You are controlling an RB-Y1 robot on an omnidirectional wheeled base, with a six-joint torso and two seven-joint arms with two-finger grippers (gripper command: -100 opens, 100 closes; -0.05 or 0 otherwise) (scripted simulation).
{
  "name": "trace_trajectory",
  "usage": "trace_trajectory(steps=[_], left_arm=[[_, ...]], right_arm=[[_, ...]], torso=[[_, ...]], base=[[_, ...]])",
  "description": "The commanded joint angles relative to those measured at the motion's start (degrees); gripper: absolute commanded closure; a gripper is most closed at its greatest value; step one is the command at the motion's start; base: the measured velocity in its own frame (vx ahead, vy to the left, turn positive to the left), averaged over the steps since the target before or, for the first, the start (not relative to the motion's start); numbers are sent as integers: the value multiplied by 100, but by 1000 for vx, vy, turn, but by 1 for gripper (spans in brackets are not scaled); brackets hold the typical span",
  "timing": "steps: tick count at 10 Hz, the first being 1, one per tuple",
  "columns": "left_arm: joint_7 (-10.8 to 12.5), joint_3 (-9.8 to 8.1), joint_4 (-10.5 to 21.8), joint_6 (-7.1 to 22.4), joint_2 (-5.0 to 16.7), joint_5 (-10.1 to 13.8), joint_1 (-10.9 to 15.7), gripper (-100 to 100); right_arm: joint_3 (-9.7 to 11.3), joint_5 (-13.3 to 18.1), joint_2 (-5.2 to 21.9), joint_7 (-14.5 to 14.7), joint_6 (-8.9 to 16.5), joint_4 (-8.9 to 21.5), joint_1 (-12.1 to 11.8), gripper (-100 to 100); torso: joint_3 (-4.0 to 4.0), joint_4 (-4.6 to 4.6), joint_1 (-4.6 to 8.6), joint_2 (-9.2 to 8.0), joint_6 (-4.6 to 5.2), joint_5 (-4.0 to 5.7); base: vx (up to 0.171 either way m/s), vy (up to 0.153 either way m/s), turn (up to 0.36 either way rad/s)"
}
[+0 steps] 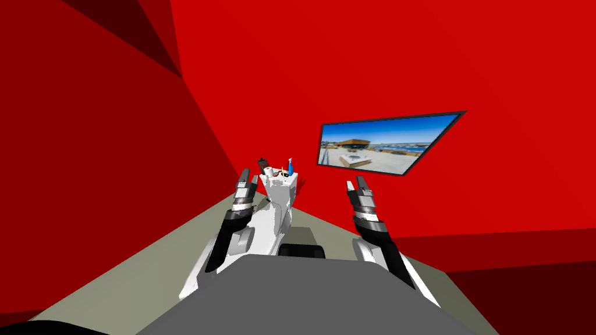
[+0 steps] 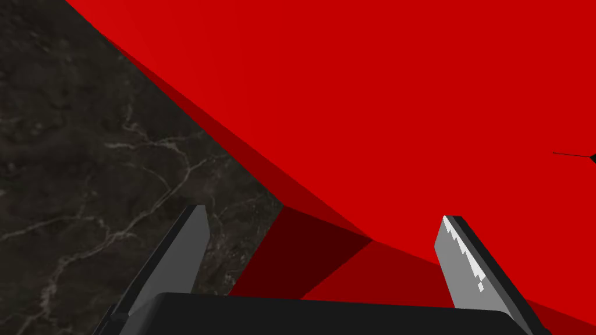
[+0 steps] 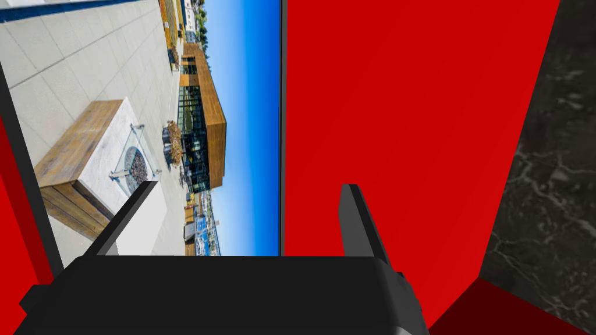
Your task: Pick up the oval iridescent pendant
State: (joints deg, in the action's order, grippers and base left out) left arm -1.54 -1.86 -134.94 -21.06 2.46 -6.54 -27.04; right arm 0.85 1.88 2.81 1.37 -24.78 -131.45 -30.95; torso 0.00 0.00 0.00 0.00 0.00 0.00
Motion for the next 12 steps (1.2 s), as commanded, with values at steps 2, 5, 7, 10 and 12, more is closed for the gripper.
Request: trace_trajectory(steps=[2, 5, 7, 10, 12], left_arm=[[-200, -9, 269, -2, 321, -171, 86, -100], [-433, -20, 587, -3, 473, -369, 187, -100], [-609, -29, 830, -4, 545, -519, 265, -100], [-972, -46, 1335, -4, 667, -827, 424, -100], [-1143, -54, 1577, -4, 738, -972, 500, -100]], right_arm=[[0, 0, 0, 0, 0, 0, 0, 0], [0, 0, 0, 0, 0, 0, -1, 0], [0, 0, 0, 0, 0, 0, 0, 0], [0, 0, 0, 0, 0, 0, -1, 0], [0, 0, 0, 0, 0, 0, -1, 0]], torso=[[2, 1, 1, 4, 0, 0], [11, 5, 6, 20, 0, 1], [10, 4, 7, 17, 1, 1], [14, 6, 10, 23, 0, 2], [13, 5, 8, 21, 0, 2]], base=[[24, -12, -32], [47, -19, -27], [35, -22, -35], [56, -27, -41], [47, -22, -32]])
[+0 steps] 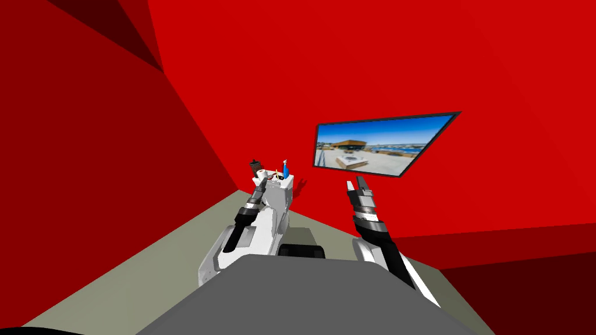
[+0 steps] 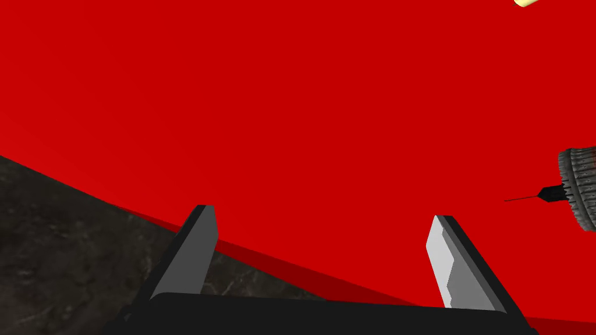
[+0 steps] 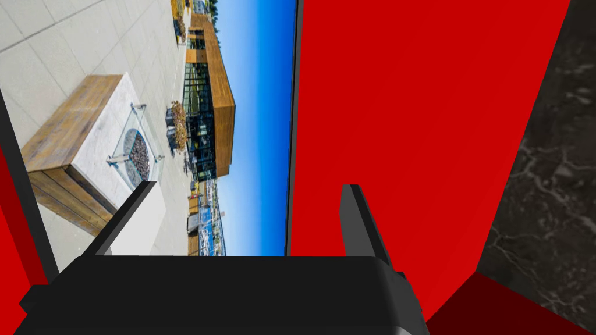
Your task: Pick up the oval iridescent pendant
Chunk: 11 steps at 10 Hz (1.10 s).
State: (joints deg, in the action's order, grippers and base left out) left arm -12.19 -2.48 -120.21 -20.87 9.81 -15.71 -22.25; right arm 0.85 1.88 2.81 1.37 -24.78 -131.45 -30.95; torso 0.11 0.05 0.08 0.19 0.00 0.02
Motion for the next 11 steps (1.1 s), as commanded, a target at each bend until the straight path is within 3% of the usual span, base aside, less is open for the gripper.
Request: trace_trajectory(steps=[1, 7, 11], left_arm=[[-158, 5, 219, -23, 41, -124, 58, -100], [-593, -15, 840, -21, 266, -493, 252, -100], [-1055, -37, 1491, -21, 562, -886, 458, -100]], right_arm=[[0, 0, 0, 0, 0, 0, 0, 0], [0, 0, 0, 0, 0, 0, 0, 0], [0, 0, 0, 0, 0, 0, 0, 0]], torso=[[0, 0, 0, 0, 0, 0], [-4, -2, -2, -7, -1, 0], [4, 1, 3, 6, -1, 1]], base=[[39, -21, -28], [35, -14, -26], [58, -24, -39]])
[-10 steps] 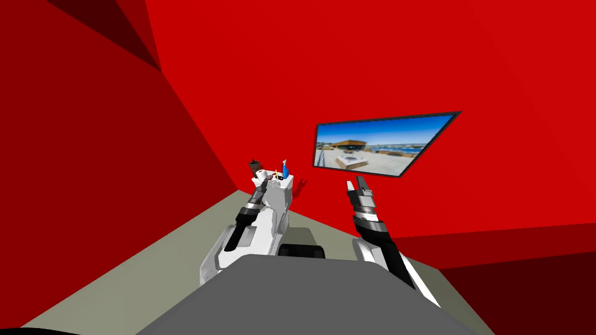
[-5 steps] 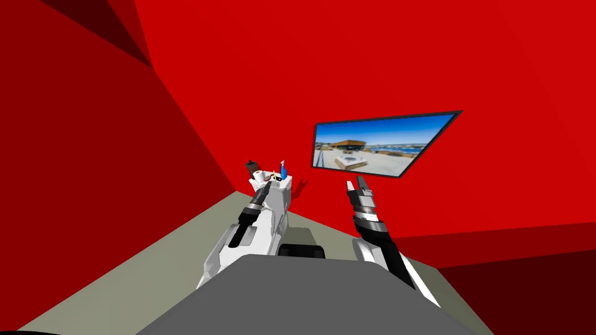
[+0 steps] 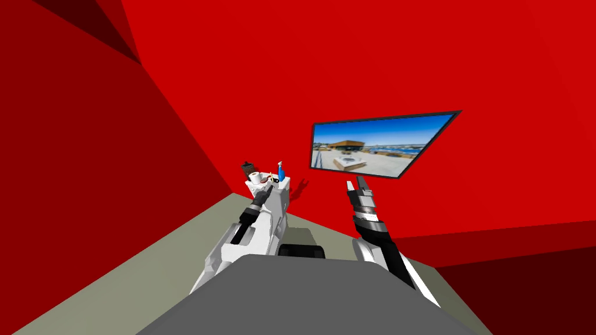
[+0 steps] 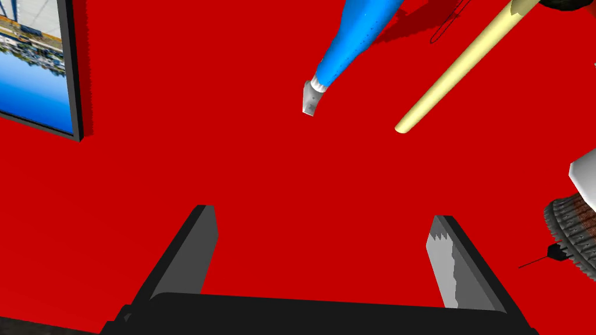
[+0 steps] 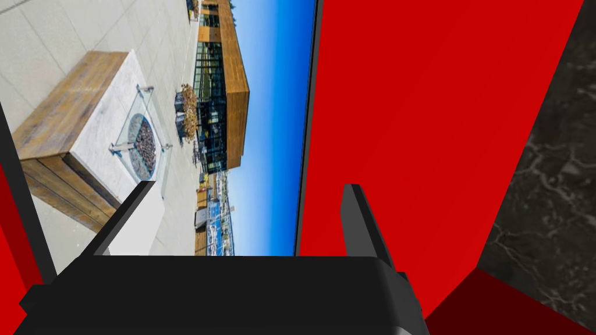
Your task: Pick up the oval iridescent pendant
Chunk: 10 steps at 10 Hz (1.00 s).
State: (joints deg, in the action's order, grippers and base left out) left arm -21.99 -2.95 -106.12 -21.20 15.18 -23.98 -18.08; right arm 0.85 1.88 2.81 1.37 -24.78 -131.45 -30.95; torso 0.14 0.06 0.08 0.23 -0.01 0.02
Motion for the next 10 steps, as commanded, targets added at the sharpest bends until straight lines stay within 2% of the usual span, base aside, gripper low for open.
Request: trace_trajectory(steps=[1, 10], left_arm=[[-164, 7, 209, 12, 88, -134, 80, -100], [-985, -31, 1402, 18, 586, -830, 452, -100]], right_arm=[[0, 0, 0, 0, 0, 0, 0, 0], [0, 0, 0, 0, 0, 0, 0, 0]], torso=[[0, 0, 0, 0, 0, 0], [-4, -2, -2, -7, 0, 0]], base=[[41, -15, -36], [44, -17, -33]])
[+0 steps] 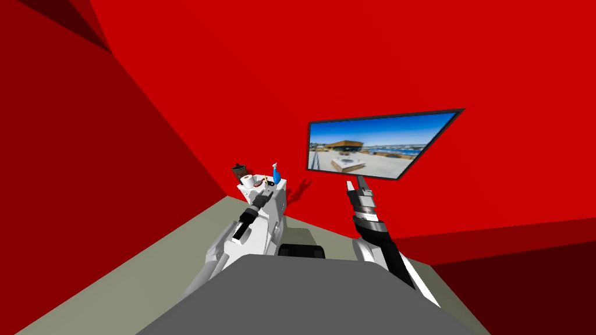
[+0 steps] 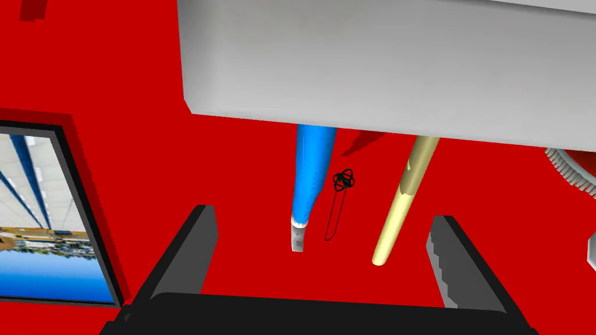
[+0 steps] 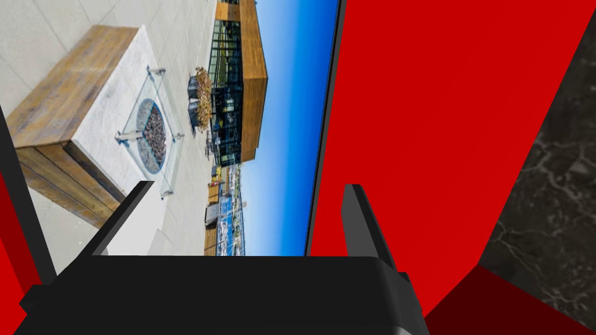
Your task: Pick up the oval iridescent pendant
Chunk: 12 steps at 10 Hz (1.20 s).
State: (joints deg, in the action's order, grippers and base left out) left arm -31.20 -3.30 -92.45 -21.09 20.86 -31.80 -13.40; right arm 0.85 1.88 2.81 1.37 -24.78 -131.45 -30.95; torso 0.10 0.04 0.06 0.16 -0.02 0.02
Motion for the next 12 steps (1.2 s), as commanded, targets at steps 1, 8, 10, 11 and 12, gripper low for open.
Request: trace_trajectory(steps=[1, 8, 10, 11, 12], left_arm=[[-190, -3, 222, 9, 97, -155, 42, -100], [-144, -88, 271, 31, 230, -130, 60, 100], [-109, -77, 261, 9, 210, -107, 70, 100], [-92, -72, 256, -4, 202, -98, 75, 100], [-91, -71, 256, -4, 202, -98, 75, 0]], right_arm=[[0, 0, 0, 0, 0, 0, 0, 0], [0, 0, 0, 0, 0, 0, 0, 0], [0, 0, 0, 0, 0, 0, 1, 0], [0, 0, 0, 0, 0, 0, 1, 0], [0, 0, 0, 0, 0, 0, 0, 0]], torso=[[0, 0, 0, 0, 0, 0], [-8, -3, 0, -14, -1, 0], [-5, 2, 12, -15, -9, 19], [-2, 6, 22, -11, -14, 28], [0, 7, 24, -9, -14, 29]], base=[[43, -14, -33], [19, -16, -39], [1, -3, -15], [0, 0, 0], [0, 0, 0]])
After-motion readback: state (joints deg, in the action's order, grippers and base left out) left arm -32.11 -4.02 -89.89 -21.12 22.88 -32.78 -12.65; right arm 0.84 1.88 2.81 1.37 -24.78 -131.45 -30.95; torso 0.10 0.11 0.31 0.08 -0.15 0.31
